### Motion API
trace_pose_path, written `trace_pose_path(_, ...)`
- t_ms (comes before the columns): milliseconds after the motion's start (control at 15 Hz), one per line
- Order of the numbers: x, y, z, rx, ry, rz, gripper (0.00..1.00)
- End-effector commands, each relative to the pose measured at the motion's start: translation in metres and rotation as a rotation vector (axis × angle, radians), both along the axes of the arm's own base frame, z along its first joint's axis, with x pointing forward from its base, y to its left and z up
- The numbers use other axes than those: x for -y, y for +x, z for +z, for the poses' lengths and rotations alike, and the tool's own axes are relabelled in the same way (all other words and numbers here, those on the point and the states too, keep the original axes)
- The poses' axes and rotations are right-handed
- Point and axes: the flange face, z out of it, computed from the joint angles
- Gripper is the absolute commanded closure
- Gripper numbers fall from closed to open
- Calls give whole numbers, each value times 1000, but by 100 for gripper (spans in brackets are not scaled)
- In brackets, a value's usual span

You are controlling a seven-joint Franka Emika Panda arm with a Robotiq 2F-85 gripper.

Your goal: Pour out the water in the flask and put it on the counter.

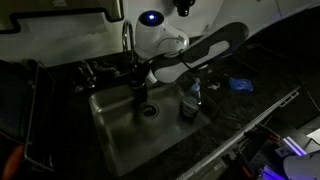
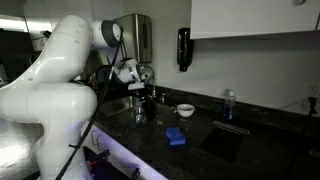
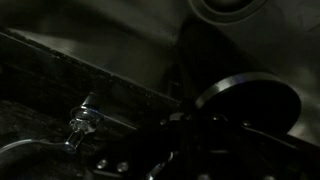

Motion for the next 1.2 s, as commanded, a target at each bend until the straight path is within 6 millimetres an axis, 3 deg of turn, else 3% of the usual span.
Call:
trace_pose_path(0,-1,-8,33,83,-31,26,98)
trace_pose_path(1133,-25,-66,70,131,-94,182,98)
